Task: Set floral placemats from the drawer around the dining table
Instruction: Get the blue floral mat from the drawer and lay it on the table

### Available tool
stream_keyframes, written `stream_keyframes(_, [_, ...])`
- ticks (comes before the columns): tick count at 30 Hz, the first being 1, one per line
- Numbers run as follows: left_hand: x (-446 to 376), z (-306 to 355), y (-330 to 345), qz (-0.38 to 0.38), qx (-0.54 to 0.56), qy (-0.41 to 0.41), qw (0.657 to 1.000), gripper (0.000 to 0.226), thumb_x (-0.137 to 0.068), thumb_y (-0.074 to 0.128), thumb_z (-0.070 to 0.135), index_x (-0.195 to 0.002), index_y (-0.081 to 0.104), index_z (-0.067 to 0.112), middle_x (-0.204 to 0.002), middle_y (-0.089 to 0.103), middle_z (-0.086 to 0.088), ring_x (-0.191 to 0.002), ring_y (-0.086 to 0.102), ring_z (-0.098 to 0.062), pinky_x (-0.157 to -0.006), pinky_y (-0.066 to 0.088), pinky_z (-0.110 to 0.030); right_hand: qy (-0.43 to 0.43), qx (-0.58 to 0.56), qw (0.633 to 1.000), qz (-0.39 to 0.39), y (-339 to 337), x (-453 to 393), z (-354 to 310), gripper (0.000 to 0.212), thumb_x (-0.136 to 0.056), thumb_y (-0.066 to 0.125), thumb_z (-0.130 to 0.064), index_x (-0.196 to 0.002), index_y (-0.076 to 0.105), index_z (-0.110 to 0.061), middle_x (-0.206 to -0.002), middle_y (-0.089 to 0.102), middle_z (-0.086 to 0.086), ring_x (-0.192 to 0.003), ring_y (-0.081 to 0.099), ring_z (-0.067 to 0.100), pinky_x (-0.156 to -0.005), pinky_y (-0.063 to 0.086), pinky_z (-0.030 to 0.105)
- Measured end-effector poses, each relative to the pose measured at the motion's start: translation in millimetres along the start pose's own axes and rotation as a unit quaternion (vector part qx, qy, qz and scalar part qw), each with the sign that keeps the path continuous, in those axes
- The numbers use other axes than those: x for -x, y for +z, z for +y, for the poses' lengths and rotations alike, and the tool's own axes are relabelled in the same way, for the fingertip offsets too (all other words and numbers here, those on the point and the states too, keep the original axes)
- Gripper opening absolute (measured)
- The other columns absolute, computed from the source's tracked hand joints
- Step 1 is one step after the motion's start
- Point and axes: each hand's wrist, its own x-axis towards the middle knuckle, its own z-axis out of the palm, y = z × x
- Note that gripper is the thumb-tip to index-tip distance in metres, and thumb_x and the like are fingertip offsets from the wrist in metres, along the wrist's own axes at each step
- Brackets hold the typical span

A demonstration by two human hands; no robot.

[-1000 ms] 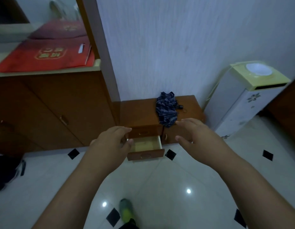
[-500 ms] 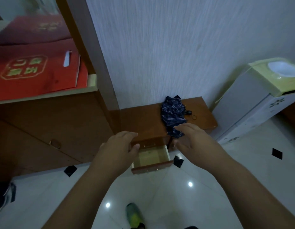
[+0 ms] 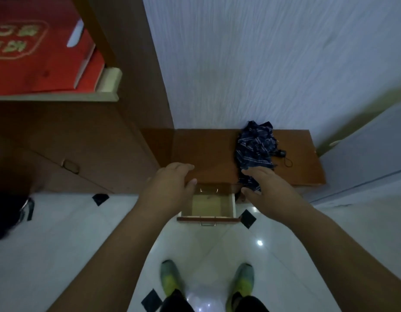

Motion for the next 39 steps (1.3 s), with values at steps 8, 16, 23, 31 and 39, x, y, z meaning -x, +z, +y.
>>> stream_keyframes(8, [-57.7, -8.7, 64.5, -0.023, -0.007, 0.003, 1.0, 0.046, -0.102, 0.049, 0.041, -0.146, 0.048, 0.028, -0.15, 0.047, 0.001, -0.132, 0.047, -0.021, -0.106, 0.046, -0.043, 0.017, -0.001, 0.999, -0.036, 41.1, -54.2, 45.7, 0.055, -0.098, 0.059, -0.039, -0.148, 0.043, -0.026, -0.148, 0.044, -0.005, -0.126, 0.05, 0.014, -0.104, 0.045, 0.032])
stream_keyframes(16, [-111.9, -52.0, 145.4, -0.062, -0.039, 0.038, 0.997, 0.044, -0.102, 0.049, 0.039, -0.145, 0.05, 0.029, -0.145, 0.05, 0.002, -0.128, 0.049, -0.021, -0.102, 0.047, -0.038, 0.032, -0.032, 0.999, -0.027, 145.0, -96.3, 83.5, 0.053, -0.095, 0.062, -0.035, -0.145, 0.049, -0.022, -0.142, 0.05, -0.005, -0.123, 0.054, 0.015, -0.101, 0.048, 0.034])
stream_keyframes(23, [-146.5, -117.7, 257.6, -0.036, -0.02, 0.046, 0.998, 0.045, -0.1, 0.049, 0.037, -0.144, 0.05, 0.029, -0.146, 0.05, 0.006, -0.129, 0.048, -0.016, -0.105, 0.044, -0.035, 0.035, -0.054, 0.998, -0.029, 245.5, -139.1, 129.6, 0.055, -0.095, 0.063, -0.03, -0.147, 0.046, -0.023, -0.15, 0.045, -0.004, -0.131, 0.049, 0.015, -0.109, 0.042, 0.034])
stream_keyframes(31, [-187.2, -173.1, 399.3, 0.009, -0.002, 0.013, 1.0, 0.061, -0.099, 0.051, 0.044, -0.155, 0.029, 0.035, -0.164, 0.022, 0.011, -0.145, 0.03, -0.018, -0.112, 0.039, -0.048, 0.019, -0.024, 0.999, -0.01, 369.7, -177.8, 212.1, 0.057, -0.096, 0.062, -0.033, -0.149, 0.043, -0.028, -0.152, 0.042, -0.006, -0.134, 0.046, 0.019, -0.109, 0.044, 0.041])
stream_keyframes(39, [-233.7, -216.2, 483.7, 0.103, -0.077, 0.06, 0.99, 0.064, -0.098, 0.047, 0.051, -0.156, 0.021, 0.043, -0.15, 0.039, 0.01, -0.132, 0.041, -0.018, -0.096, 0.044, -0.04, -0.034, 0.056, 0.995, 0.07, 449.5, -231.8, 260.9, 0.064, -0.096, 0.052, -0.048, -0.153, 0.023, -0.047, -0.157, 0.033, -0.011, -0.136, 0.041, 0.02, -0.105, 0.043, 0.044])
